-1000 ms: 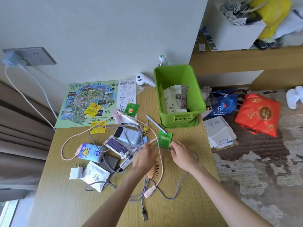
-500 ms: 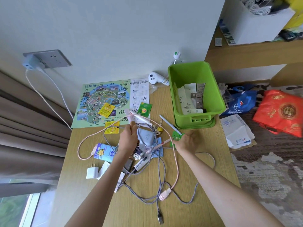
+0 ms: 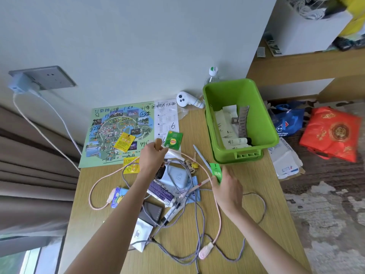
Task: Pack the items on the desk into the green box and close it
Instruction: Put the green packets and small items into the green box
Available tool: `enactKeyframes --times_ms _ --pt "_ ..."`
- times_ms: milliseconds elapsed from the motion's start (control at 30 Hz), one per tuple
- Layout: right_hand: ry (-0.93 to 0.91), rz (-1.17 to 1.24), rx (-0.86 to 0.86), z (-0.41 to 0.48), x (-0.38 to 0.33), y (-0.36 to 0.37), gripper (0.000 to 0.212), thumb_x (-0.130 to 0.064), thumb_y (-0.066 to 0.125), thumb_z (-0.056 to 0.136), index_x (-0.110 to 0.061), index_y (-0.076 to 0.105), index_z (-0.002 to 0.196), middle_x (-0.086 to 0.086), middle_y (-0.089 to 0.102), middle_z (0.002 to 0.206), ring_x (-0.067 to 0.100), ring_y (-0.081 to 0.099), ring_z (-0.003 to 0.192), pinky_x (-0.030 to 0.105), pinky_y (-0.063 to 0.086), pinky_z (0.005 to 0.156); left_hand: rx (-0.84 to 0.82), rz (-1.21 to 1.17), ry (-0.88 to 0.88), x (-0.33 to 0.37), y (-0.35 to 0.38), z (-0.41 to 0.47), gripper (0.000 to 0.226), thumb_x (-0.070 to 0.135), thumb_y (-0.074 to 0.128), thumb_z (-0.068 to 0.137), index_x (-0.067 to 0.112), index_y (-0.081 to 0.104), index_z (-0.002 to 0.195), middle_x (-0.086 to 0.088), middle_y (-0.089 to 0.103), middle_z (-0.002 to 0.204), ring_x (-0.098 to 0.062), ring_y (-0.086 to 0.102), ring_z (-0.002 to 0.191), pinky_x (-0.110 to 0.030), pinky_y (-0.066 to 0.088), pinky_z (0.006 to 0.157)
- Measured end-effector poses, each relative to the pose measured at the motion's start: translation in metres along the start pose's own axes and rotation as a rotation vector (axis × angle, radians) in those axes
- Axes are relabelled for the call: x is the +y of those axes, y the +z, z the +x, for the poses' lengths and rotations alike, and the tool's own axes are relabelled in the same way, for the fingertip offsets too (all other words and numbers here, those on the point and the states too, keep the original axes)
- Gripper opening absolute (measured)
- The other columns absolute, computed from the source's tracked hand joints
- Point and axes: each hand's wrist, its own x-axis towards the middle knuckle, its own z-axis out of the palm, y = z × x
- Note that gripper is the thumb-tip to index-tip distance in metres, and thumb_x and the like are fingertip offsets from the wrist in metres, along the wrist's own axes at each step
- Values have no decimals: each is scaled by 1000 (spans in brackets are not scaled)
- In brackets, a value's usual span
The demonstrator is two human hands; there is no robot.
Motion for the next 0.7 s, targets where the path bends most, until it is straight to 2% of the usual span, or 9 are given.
enactKeyframes --times_ms 167,267,367,433,500,533,600,633,700 --pt "-129 190 -54 24 -30 12 22 -24 55 97 -12 57 116 -2 63 88 15 61 73 27 46 57 -42 91 10 10 13 40 12 19 68 80 9 62 77 -3 59 62 -23 57 61 -25 41 49" --pt "-109 241 -108 52 -45 23 32 -28 49 100 -6 49 124 4 64 93 19 63 78 32 52 63 -106 134 -21 14 20 64 23 26 75 78 10 62 87 -6 63 76 -20 56 66 -25 39 53" --pt "-73 241 -158 79 -52 36 37 -31 51 99 -5 48 125 2 63 91 14 59 74 18 41 55 -154 277 -9 16 27 89 37 32 75 78 7 59 99 -18 62 99 -21 51 69 -27 39 54" --pt "-43 263 -190 94 -52 46 38 -32 53 98 -6 49 126 -3 63 97 12 61 82 15 37 58 -201 354 -11 17 34 102 40 40 74 78 13 51 98 -16 58 104 -24 56 79 -32 48 65" --pt "5 290 -210 104 -51 56 39 -31 55 97 -6 49 126 -8 58 102 16 64 93 18 41 65 -243 428 -33 16 41 111 51 47 74 76 16 45 103 -8 53 106 -27 59 91 -39 54 76" --pt "32 295 -224 109 -49 60 40 -31 56 97 -4 50 126 -6 59 102 19 63 94 20 43 67 -244 455 -39 15 44 114 55 48 75 75 16 44 108 -6 51 105 -28 59 94 -39 54 77" --pt "104 322 -284 116 -48 69 51 -34 55 97 -1 45 134 9 62 117 27 62 106 33 54 81 -233 465 -38 12 49 118 55 44 78 73 18 45 109 -3 53 98 -26 59 88 -33 49 65" --pt "140 339 -319 118 -48 73 57 -35 53 97 -1 39 140 14 58 130 33 59 115 42 52 92 -244 456 -29 11 50 120 48 41 78 73 20 46 102 0 54 90 -23 58 79 -30 45 57" --pt "182 375 -355 121 -52 76 64 -36 51 98 -3 29 147 18 49 142 37 54 123 50 47 100 -282 407 -29 7 50 124 37 36 78 72 23 45 81 0 55 76 -17 52 63 -25 36 48"
